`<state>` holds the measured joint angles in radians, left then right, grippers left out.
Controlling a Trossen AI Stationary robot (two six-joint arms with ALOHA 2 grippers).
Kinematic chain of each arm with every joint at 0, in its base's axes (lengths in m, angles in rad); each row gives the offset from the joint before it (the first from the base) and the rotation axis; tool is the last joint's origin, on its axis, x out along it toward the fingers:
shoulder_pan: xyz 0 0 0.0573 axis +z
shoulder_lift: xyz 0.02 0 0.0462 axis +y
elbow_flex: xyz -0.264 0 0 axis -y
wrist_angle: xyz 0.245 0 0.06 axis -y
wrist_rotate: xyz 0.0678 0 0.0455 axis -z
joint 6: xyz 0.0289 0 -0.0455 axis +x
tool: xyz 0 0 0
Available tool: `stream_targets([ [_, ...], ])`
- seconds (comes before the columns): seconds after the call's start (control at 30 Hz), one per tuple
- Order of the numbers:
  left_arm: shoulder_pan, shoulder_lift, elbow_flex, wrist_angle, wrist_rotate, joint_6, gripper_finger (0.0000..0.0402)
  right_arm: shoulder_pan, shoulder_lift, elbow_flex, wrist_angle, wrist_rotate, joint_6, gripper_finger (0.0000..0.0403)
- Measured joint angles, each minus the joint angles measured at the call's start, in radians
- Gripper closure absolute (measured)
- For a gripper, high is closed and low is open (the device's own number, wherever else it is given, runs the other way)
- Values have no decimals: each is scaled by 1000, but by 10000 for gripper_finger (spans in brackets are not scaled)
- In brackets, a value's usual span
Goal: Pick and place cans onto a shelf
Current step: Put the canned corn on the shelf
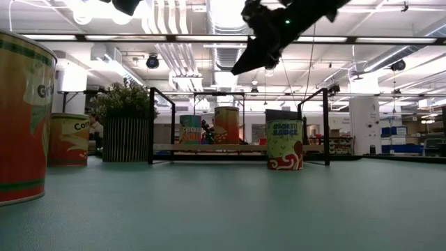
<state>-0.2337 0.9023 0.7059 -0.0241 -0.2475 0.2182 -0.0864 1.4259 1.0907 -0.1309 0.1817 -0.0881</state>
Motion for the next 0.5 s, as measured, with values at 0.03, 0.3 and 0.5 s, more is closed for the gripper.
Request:
stream_targets([
  [0.03, 0, 3, 0, 1, -3, -3, 402, 19, -19, -35, 33, 19, 8, 394],
  [0.3, 0, 48, 5, 25, -35, -92, 402, 146, -193, -258, 164, 82, 5, 394],
  [0.5, 0, 114, 120, -274, -201, -400, 402, 198, -319, -334, 242, 81, -77, 394],
])
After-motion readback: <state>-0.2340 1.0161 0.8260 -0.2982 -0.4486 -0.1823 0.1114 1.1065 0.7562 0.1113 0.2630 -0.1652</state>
